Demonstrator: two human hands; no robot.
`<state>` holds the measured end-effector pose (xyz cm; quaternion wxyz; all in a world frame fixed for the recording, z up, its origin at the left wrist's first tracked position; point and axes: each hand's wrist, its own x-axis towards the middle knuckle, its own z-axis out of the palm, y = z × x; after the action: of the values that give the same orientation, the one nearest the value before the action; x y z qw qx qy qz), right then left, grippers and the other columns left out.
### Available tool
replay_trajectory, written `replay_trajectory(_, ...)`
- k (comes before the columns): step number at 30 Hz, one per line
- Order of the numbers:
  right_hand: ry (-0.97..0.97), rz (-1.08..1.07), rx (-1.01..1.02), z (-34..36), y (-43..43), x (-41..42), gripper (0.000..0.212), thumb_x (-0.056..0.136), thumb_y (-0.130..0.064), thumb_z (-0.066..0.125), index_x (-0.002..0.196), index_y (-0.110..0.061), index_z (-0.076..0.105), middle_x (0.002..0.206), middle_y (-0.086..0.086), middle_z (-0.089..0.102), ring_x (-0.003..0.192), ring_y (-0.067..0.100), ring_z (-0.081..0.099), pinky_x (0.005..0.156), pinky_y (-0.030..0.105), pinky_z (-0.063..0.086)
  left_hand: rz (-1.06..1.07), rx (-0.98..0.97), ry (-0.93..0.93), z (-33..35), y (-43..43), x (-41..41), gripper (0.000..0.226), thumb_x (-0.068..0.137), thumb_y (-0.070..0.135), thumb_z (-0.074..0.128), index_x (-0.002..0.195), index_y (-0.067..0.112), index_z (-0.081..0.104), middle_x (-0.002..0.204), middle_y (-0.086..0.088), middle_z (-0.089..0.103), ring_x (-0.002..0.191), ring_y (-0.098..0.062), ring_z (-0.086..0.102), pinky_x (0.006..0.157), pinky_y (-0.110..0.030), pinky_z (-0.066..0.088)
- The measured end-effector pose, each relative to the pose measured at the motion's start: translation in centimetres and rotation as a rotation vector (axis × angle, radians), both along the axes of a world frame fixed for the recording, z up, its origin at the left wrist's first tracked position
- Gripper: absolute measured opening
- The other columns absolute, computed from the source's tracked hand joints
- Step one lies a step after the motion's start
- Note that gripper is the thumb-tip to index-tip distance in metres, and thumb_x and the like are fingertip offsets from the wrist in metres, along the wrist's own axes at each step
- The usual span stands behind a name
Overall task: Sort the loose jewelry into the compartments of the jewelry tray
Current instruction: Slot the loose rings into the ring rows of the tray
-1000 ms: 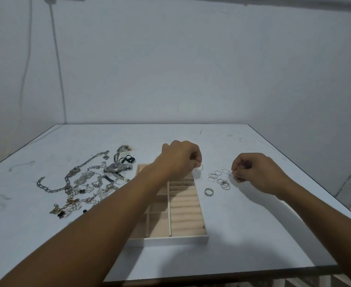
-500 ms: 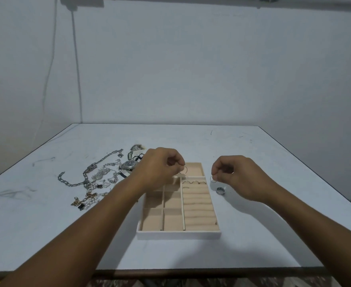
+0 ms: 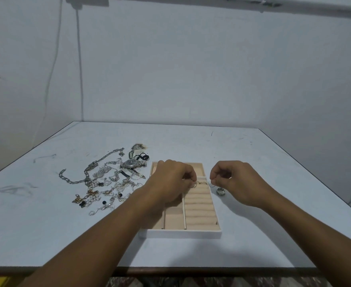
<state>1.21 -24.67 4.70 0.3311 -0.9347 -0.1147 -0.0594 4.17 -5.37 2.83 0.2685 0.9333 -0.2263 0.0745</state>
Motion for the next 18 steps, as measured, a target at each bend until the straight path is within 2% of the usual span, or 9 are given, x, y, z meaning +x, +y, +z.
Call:
replay_trajectory(4,0.003,-0.006,0.003,-0.15,-0.14,-0.06,0.017,0.086,-0.011,0.067,0.074,-0.023,0.066,0.072,-0.002,0.068,0.059,0.009,0.059,0.056,0.009,0.043,-0.029,0.039,-0.025,-0.31,-0.04,0.35,0.002,0.084,0.029,0.070,0.084,0.027,0.070,0.056,0.022,0.053,0.075,-0.005,0.059,0.095,-0.040,0.042)
replay_trajectory(7,0.005,-0.007,0.001,-0.26,-0.17,-0.06,0.016,0.086,-0.012,0.067,0.074,-0.023,0.066,0.073,-0.001,0.068,0.062,0.011,0.059,0.057,0.009,0.043,-0.039,0.064,-0.045,-0.49,0.00,0.50,0.007,0.085,0.031,0.069,0.088,0.025,0.071,0.058,0.022,0.053,0.079,-0.007,0.061,0.096,-0.038,0.041)
replay_trajectory(9,0.007,-0.003,0.001,-0.32,-0.20,-0.05,0.017,0.086,-0.012,0.067,0.074,-0.023,0.066,0.074,0.000,0.069,0.064,0.013,0.061,0.058,0.009,0.043,-0.042,0.096,-0.067,-0.54,-0.04,0.49,0.010,0.087,0.032,0.067,0.092,0.026,0.072,0.067,0.018,0.061,0.084,-0.008,0.062,0.096,-0.036,0.040)
replay_trajectory(11,0.012,0.002,0.004,-0.39,-0.22,-0.11,0.016,0.086,-0.011,0.066,0.074,-0.022,0.066,0.074,0.000,0.069,0.064,0.014,0.062,0.058,0.009,0.043,-0.039,0.146,-0.098,-0.55,-0.09,0.47,0.012,0.088,0.034,0.064,0.097,0.028,0.072,0.085,0.012,0.071,0.090,-0.009,0.062,0.093,-0.032,0.037)
replay_trajectory(13,0.006,0.003,0.000,-0.44,-0.23,-0.14,0.016,0.086,-0.011,0.066,0.074,-0.022,0.066,0.073,-0.001,0.069,0.064,0.014,0.063,0.057,0.009,0.043,-0.036,0.190,-0.124,-0.53,-0.11,0.47,0.015,0.090,0.034,0.062,0.101,0.030,0.071,0.095,0.010,0.072,0.096,-0.010,0.060,0.089,-0.030,0.033)
replay_trajectory(18,-0.005,-0.004,-0.014,-0.49,-0.18,-0.04,0.017,0.086,-0.011,0.067,0.074,-0.022,0.066,0.071,-0.004,0.068,0.060,0.009,0.060,0.056,0.008,0.042,-0.042,0.247,-0.152,-0.53,-0.09,0.41,0.019,0.093,0.032,0.058,0.107,0.032,0.070,0.102,0.008,0.069,0.102,-0.012,0.057,0.083,-0.030,0.027)
